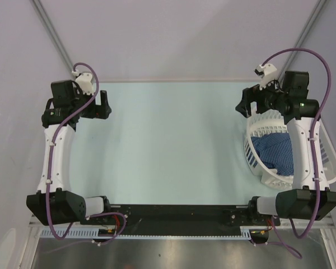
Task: Fold and stack the long sleeve shirts
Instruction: Grab the shirt from the pile
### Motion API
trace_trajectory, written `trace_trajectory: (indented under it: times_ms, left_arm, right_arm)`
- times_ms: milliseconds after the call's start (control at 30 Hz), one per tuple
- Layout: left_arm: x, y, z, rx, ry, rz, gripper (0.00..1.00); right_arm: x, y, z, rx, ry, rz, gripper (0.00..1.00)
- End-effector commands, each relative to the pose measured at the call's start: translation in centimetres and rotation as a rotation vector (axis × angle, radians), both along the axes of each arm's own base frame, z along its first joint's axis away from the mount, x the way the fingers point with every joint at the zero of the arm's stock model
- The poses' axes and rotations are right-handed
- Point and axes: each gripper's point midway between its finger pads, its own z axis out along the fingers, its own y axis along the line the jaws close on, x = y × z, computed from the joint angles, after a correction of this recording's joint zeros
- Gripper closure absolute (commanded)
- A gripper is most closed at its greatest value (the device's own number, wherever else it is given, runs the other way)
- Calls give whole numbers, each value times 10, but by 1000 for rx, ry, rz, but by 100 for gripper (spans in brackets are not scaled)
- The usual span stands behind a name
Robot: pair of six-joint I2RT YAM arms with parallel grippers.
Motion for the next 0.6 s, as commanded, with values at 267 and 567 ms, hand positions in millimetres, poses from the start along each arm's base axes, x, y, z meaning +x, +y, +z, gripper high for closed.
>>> trace_trajectory:
  times_ms: [267, 567]
  left_arm:
    - [4, -60, 4, 133, -21, -267, 1]
    - [17, -77, -17, 96, 44, -337, 1]
  right_arm:
    - [-65, -153, -44, -233, 350, -287, 0]
    - [-116, -216, -136, -275, 661, -618, 0]
